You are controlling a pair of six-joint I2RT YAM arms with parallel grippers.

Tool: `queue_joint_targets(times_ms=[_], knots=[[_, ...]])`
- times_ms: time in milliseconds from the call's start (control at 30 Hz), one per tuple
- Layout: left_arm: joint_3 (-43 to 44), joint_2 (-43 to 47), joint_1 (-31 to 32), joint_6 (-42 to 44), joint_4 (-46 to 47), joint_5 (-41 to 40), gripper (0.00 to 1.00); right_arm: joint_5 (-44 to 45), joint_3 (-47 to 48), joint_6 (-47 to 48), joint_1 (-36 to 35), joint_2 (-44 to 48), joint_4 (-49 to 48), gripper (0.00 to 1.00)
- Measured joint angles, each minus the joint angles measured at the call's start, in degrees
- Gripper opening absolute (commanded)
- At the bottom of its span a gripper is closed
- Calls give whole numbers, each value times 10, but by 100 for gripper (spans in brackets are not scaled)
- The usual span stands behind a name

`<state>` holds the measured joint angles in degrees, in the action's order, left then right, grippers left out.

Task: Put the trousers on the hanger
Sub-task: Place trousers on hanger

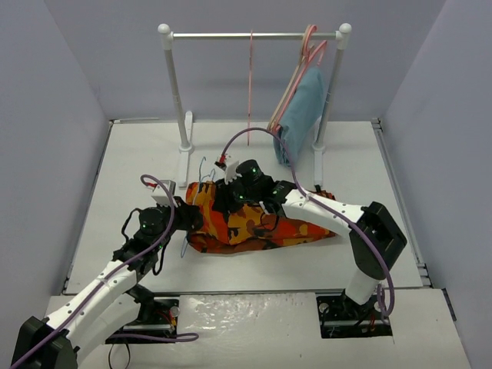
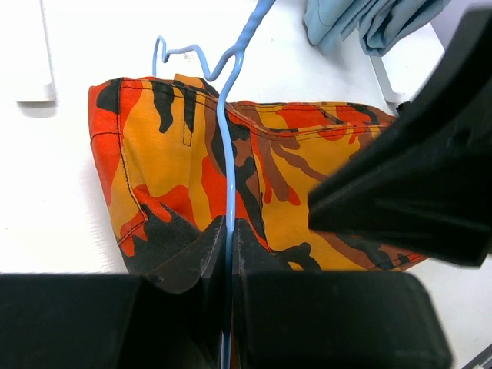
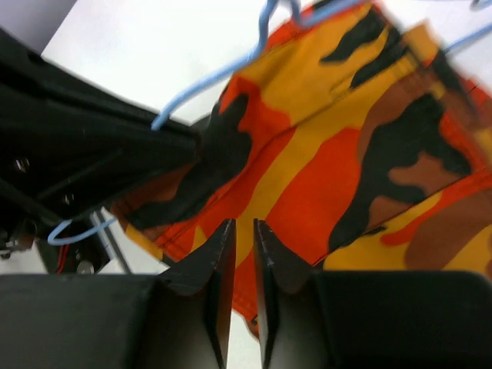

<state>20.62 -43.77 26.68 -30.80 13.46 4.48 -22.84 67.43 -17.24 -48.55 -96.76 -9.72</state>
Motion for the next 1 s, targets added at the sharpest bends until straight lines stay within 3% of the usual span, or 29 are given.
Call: queue_joint_targets(times_ms=[233,667,833,1000], knots=[[-16,0,0,-20,16,-1,0,-50,-34,4,-37,-22,-6,0],[-46,-3,14,-59,42,-26,0,-103,-14,-53,-65,-147,-132,0],[-52,-12,18,-71,61,-37,0,-93,-6,-46,-59,-139,-119,1],[-52,-6,22,-74,59,-50,0,-56,-7,-21,-35,-74,-71,4]])
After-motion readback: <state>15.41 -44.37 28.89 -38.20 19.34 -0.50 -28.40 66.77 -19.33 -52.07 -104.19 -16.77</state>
